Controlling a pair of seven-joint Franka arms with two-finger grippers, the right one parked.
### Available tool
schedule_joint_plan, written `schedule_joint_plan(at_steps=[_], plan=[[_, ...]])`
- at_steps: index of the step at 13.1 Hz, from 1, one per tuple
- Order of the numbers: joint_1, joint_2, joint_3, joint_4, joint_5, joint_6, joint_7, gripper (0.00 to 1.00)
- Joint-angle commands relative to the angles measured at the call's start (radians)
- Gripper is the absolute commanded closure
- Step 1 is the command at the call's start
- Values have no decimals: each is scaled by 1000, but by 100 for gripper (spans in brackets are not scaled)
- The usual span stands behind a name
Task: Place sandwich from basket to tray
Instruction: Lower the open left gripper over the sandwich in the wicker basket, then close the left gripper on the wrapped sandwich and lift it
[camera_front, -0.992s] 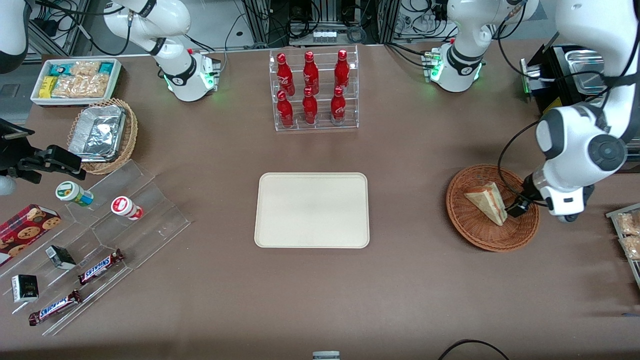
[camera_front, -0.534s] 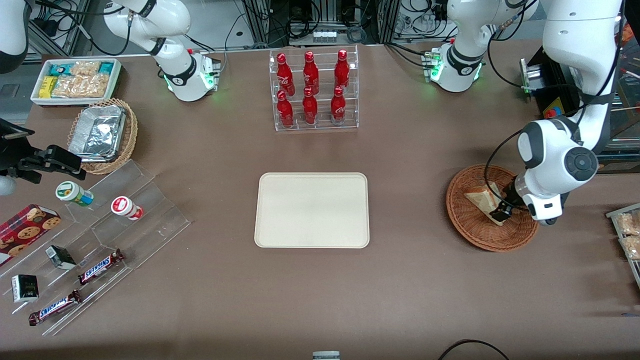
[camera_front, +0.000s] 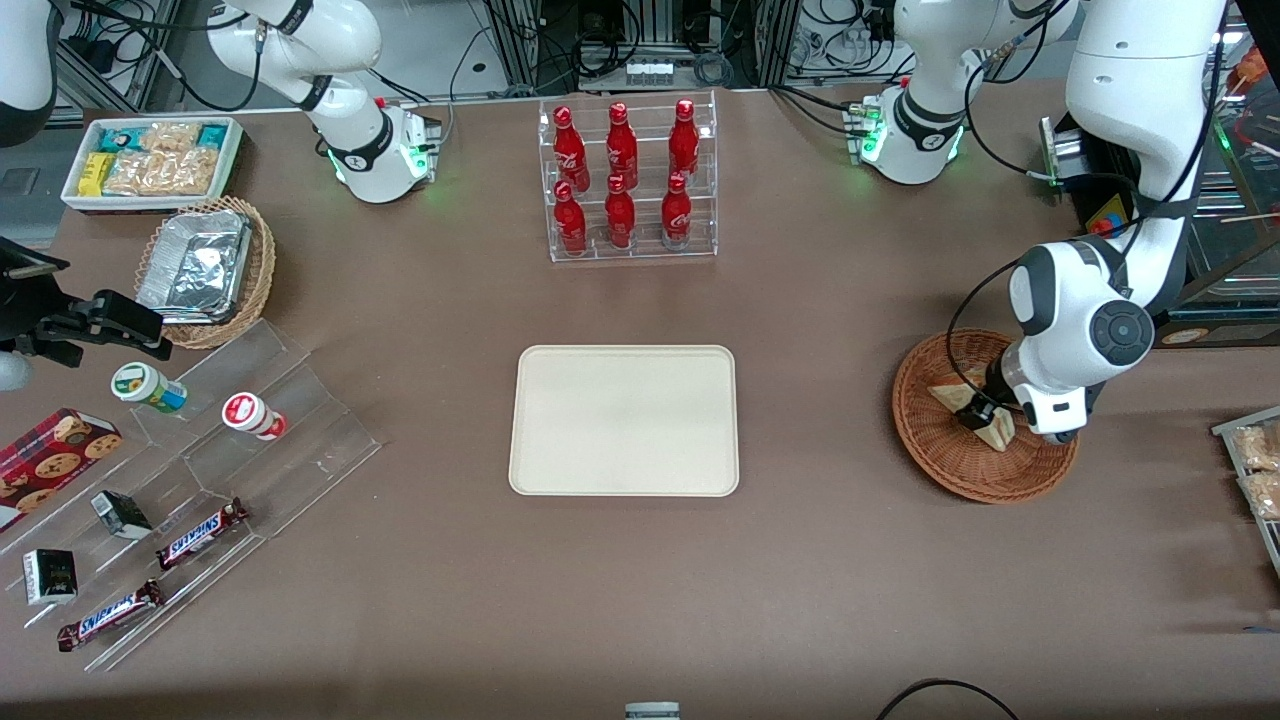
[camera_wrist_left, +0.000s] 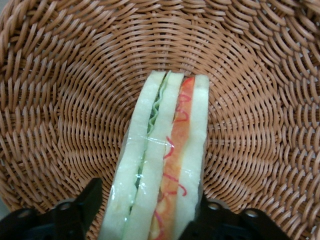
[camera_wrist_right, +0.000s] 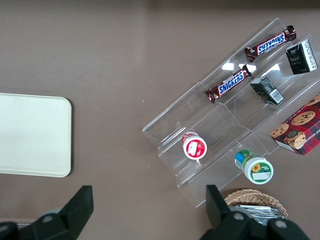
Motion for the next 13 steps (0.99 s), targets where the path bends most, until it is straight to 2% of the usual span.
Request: schedule_joint_plan(at_steps=[1, 5, 6, 7, 9, 10, 13], plan=[[-3, -34, 3, 3, 8, -54, 106, 54], [-6, -119, -17, 128, 9, -244, 195, 60], [6, -122, -58, 176, 14, -284, 209, 61], [33, -126, -107, 202, 50, -312, 245, 61], [112, -120, -253, 228, 67, -321, 255, 61], [104, -88, -293, 262, 72, -323, 240, 61], [10, -29, -296, 351, 72, -355, 203, 61]])
